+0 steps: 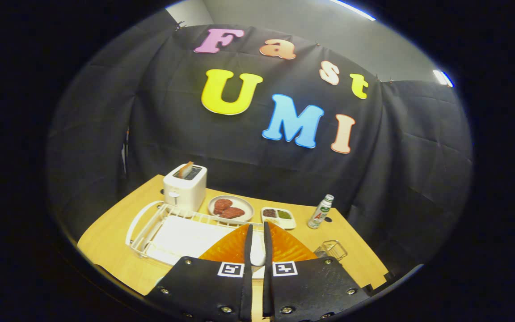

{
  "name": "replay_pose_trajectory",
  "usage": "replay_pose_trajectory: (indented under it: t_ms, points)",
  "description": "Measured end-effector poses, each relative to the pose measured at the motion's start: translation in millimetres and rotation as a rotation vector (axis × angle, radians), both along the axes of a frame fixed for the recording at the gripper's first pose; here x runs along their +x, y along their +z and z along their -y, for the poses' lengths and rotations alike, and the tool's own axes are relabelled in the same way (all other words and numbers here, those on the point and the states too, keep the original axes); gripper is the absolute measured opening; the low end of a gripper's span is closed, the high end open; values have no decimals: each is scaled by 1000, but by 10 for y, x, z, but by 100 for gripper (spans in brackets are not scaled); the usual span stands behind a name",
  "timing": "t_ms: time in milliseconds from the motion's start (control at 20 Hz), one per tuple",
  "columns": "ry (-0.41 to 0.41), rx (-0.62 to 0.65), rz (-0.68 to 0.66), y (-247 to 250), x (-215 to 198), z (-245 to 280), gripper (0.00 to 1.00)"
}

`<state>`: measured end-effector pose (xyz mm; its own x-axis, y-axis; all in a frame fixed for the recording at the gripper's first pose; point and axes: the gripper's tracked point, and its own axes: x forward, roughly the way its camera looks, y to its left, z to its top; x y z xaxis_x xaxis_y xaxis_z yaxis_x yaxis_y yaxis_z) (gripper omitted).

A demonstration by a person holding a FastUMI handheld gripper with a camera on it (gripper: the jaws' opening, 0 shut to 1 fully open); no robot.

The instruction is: Take the plate from the dish rack, then take the spoon from the basket and place it into the plate.

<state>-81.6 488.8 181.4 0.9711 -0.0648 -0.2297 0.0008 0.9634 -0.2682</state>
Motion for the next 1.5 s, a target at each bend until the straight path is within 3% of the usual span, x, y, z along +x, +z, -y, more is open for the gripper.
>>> replay_pose_trajectory:
  t_ms: [200,400,850,1000,1200,1350,1500]
  points:
    - [84,-5,-28,-268,-192,-514,9]
    - [108,-18,-74,-645,-262,-772,9]
    - [166,13,-165,-1360,-212,-993,9]
    - [164,26,-155,-1350,-212,-961,10]
    - [146,21,-141,-1355,-239,-897,16]
    - [104,20,-150,-1391,-249,-757,36]
    - [76,52,-167,-1452,-250,-662,38]
